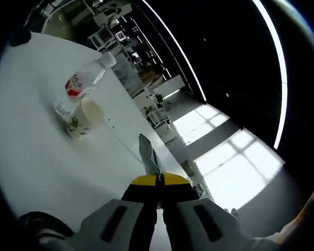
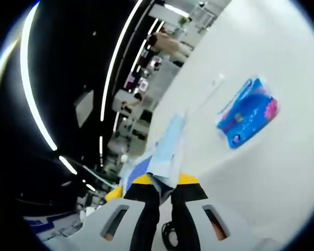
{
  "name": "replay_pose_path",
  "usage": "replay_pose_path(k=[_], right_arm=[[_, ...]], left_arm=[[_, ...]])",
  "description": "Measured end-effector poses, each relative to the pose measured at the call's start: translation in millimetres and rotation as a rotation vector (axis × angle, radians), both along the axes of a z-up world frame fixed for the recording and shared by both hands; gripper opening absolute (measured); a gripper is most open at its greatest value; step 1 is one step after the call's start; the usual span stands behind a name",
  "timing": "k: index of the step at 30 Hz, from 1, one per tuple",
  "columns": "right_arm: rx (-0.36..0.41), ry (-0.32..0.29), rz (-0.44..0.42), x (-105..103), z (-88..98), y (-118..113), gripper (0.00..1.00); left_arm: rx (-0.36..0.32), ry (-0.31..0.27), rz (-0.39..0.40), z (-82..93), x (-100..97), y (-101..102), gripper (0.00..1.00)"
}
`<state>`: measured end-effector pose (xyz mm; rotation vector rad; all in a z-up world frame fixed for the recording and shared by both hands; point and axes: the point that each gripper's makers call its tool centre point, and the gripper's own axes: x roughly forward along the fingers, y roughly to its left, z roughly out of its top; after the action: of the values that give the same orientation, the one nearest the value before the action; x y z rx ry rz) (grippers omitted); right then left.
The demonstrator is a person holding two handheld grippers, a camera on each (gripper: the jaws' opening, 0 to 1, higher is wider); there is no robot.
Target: Arrange the tabletop items into an orderly group along one side of the table until the central work area is clear of visible clutter.
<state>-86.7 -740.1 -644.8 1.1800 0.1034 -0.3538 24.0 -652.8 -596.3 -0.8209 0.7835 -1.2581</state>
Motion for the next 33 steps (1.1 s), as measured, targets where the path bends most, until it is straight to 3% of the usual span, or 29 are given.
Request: replay_pose_path(k=[6,9,12,13,15,22,33], right_arm=[[0.05,0.012,-0.036,-0.5,-7.9,-10.4,0.12],[0.015,0.033,-0.051,-3.3,-9.5,-14.9,0.11],[0.023,0.044,-0.035,-1.5,-13.6,-15.9,0.08],[-0.022,0.095,0.005,-1.0,-19.8,-13.6,0.07],[-0.071,0.106,0.01,5.2,-18.3,-15.8,0.07],[-0.108,0.174,0.038,16.5,-33.3,-21.2,0.05],[-0.116,0.224,0.066,36.3,-48.8,-35.1,0.06]], left_arm=[[-0.015,-0.002,-0.014,-2.2,8.6,-6.1,0.0],[-0.014,0.001,-0.014,-4.1,12.4,-5.9,0.0],[0.006,0.004,-0.026,-9.9,15.3,-5.4,0.0],[0.015,0.005,-0.027,-12.7,17.3,-5.6,0.0],[0.045,-0.003,-0.024,-20.0,21.4,-6.7,0.0],[0.117,-0.024,-0.029,-38.2,34.1,-16.6,0.0],[0.217,-0.073,-0.041,-64.2,55.6,-30.1,0.0]])
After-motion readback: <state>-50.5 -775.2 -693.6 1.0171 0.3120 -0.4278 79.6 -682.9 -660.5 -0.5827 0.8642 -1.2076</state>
